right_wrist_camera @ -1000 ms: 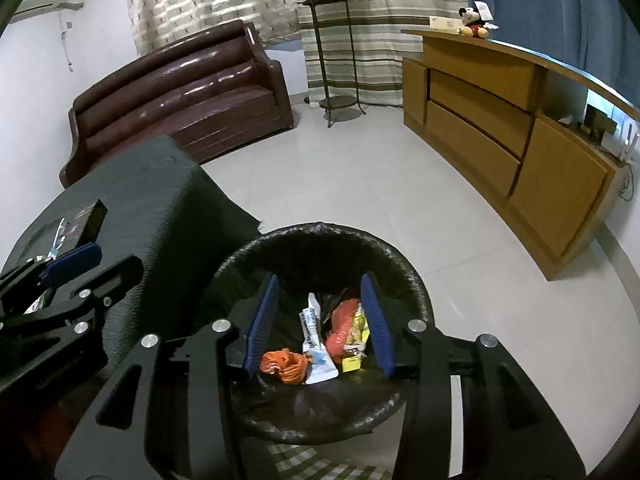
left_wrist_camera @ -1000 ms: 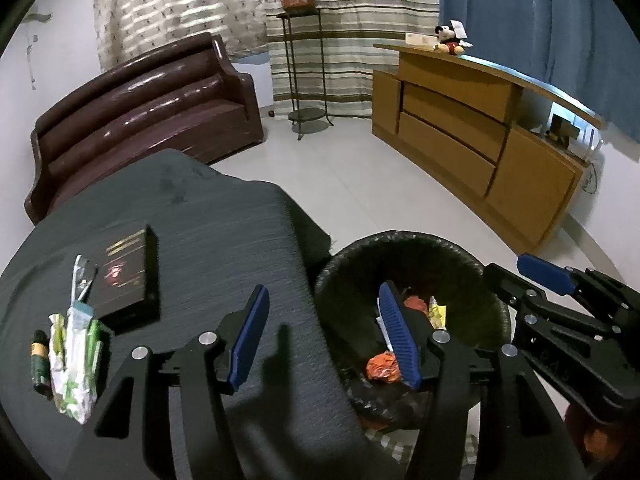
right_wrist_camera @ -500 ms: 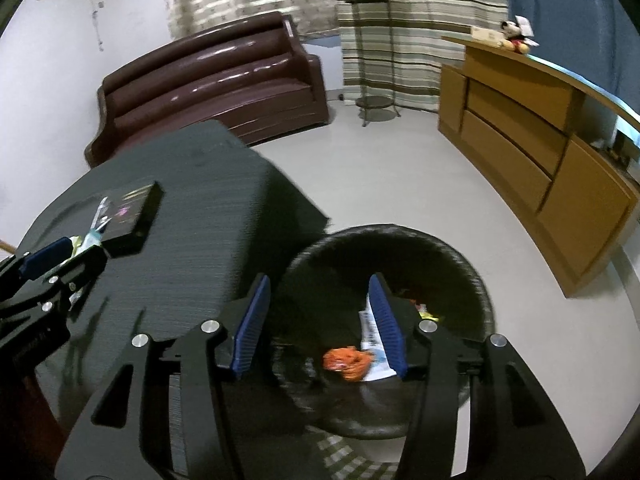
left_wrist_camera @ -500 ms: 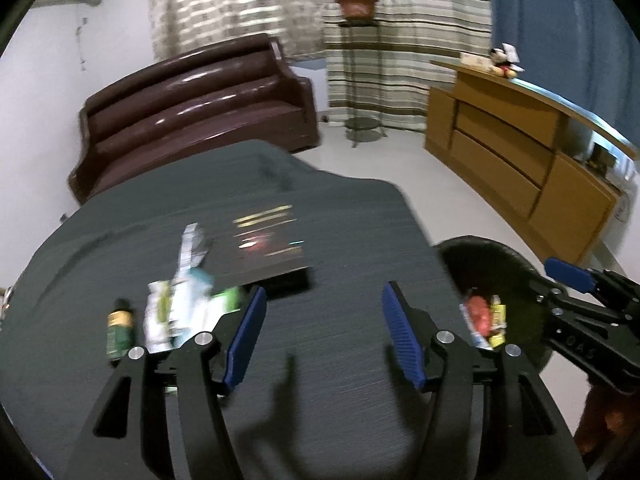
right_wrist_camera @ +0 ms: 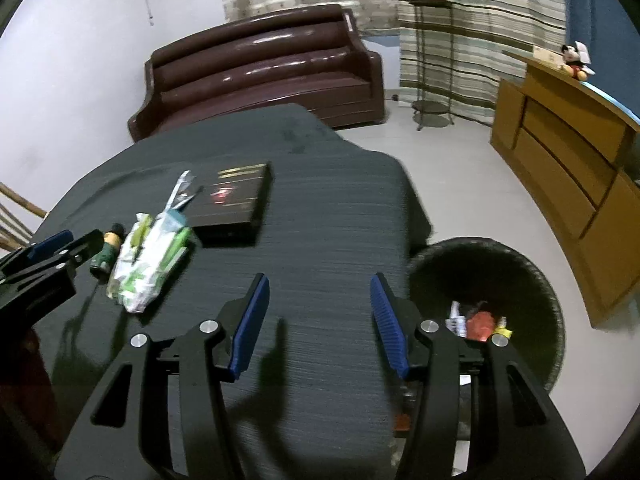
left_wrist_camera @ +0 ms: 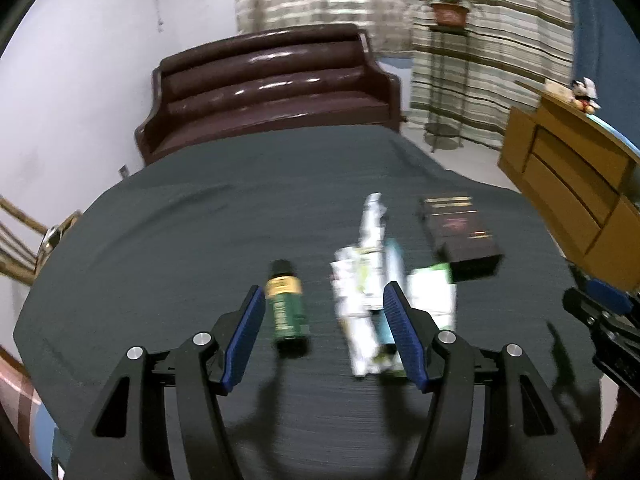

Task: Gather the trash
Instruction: 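Move the left gripper to the green bottle and grasp it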

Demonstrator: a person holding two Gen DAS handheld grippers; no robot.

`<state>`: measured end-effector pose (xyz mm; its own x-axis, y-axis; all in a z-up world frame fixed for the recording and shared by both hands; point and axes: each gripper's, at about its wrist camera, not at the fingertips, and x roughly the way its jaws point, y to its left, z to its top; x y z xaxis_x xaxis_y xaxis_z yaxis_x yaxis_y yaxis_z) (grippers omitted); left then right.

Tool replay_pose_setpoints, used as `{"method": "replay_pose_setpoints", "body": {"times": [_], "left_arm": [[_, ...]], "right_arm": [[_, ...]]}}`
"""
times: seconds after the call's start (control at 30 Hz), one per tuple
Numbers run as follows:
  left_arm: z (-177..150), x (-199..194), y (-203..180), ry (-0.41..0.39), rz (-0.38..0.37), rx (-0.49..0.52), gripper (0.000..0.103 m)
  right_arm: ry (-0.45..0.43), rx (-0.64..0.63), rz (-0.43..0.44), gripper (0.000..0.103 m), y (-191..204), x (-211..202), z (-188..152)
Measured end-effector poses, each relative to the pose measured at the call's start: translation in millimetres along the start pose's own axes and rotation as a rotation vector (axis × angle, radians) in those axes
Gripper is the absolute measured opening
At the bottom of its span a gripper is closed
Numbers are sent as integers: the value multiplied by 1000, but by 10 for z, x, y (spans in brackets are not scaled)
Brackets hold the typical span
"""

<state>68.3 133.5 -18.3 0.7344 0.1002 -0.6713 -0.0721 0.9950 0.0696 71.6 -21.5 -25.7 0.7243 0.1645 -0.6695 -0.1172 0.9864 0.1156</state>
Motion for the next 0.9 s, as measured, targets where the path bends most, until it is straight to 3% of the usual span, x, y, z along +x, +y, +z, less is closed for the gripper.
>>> {"method": "replay_pose_setpoints", "body": {"times": [0.27,0.53,0.6,0.77,0.9], "left_arm": [[6,231,194,60,15,-34,60],[13,419,328,134,-25,-70,60],[14,437,331,139,-28,-61,55],[19,504,349,158,-48,-41,29],[-2,480,364,149,-58,-21,25]], "right_arm": [[20,-21,43,51,277,110,50],[49,-13,48,51,352,243,93],[51,-6,50,51,350,252,102],[59,0,51,51,386,287,144],[62,-12,54,52,450,308,163]]}}
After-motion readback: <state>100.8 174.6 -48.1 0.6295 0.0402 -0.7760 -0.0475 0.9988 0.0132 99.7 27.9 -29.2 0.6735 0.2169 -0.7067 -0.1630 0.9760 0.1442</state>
